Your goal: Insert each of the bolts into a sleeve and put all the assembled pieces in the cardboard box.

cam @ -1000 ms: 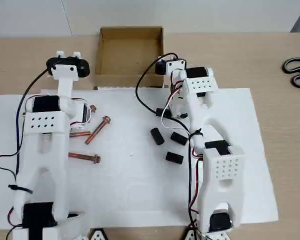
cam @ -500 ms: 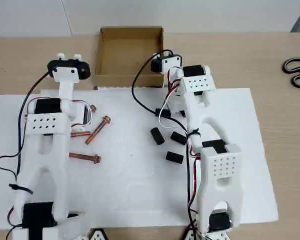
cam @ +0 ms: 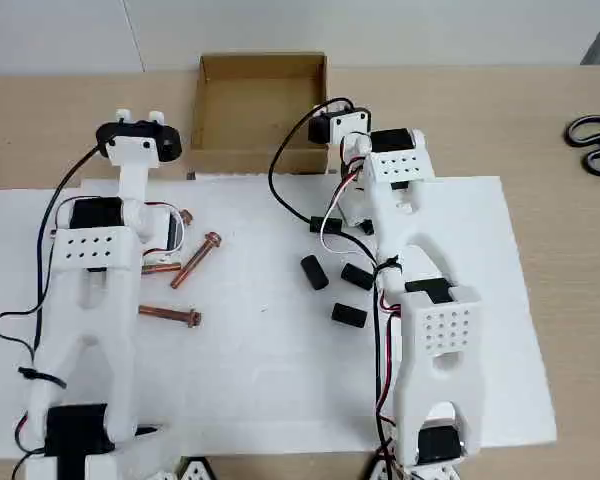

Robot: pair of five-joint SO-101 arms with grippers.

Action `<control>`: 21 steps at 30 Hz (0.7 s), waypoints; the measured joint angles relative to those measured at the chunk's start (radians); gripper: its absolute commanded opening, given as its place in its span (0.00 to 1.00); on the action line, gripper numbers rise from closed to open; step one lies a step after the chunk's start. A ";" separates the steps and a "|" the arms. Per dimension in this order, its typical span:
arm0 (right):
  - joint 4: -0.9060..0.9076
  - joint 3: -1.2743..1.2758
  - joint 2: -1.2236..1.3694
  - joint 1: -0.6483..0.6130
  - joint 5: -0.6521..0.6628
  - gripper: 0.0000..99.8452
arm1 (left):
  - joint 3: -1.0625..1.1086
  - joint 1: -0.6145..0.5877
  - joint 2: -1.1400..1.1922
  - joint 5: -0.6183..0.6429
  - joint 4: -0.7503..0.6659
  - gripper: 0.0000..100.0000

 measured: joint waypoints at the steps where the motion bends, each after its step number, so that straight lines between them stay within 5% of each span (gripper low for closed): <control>1: 0.003 0.002 -0.008 0.000 0.000 0.00 | 0.000 0.008 0.000 0.002 0.000 0.04; 10: 0.094 0.017 -0.150 0.029 0.002 0.00 | -0.144 0.137 0.000 -0.002 0.133 0.00; 21: 0.265 0.017 -0.262 0.301 0.002 0.01 | -0.450 0.124 0.275 -0.109 0.384 0.04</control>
